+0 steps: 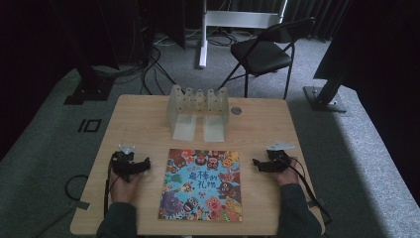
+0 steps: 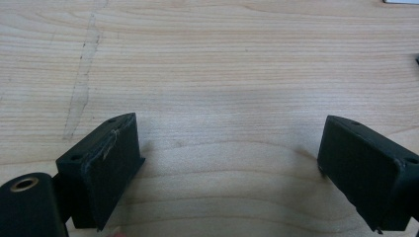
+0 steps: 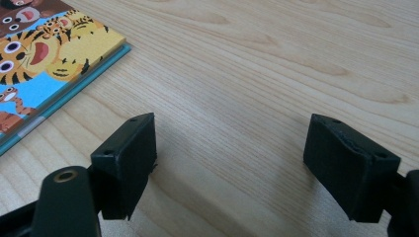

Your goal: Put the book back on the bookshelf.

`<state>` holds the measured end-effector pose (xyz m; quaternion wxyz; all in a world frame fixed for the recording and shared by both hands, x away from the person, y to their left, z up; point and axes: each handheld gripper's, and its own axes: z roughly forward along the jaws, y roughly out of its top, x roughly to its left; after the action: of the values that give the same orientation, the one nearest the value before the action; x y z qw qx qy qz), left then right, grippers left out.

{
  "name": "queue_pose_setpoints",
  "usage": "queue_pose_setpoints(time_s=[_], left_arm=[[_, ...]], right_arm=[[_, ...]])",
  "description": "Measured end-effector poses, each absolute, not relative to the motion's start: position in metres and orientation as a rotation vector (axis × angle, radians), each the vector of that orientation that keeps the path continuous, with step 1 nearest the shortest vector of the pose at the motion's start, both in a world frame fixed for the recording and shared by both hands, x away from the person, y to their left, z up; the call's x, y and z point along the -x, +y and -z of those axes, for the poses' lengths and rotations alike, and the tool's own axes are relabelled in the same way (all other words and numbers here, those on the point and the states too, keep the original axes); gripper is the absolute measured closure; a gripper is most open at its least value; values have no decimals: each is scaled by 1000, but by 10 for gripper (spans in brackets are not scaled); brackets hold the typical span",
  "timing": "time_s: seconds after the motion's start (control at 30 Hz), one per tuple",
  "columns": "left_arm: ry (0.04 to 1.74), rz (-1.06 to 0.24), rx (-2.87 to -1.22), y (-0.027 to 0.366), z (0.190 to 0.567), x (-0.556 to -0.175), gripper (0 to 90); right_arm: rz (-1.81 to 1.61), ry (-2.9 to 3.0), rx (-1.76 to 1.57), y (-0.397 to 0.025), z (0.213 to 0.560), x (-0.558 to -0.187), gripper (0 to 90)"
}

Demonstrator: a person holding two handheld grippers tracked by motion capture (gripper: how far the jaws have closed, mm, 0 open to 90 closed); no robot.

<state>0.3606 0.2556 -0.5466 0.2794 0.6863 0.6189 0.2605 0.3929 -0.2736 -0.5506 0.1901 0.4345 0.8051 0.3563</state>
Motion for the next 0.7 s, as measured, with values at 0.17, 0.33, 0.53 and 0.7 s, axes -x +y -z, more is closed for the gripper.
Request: queue_pose_setpoints(time_s=[0.17, 0.33, 0.53, 0.7], left_arm=[[1634, -689, -1861, 255, 546, -361, 94], [1633, -688, -1862, 255, 546, -361, 95], [1634, -689, -1860, 255, 546, -361, 96], [1629, -687, -1862, 253, 545, -357, 149]], right_arm=[[-1001, 2262, -1223, -273, 551, -393, 203], [-1001, 2261, -1224, -273, 551, -393, 202], [-1001, 2260, -1225, -273, 551, -393, 201], [-972, 2256, -1251, -268, 549, -392, 193]])
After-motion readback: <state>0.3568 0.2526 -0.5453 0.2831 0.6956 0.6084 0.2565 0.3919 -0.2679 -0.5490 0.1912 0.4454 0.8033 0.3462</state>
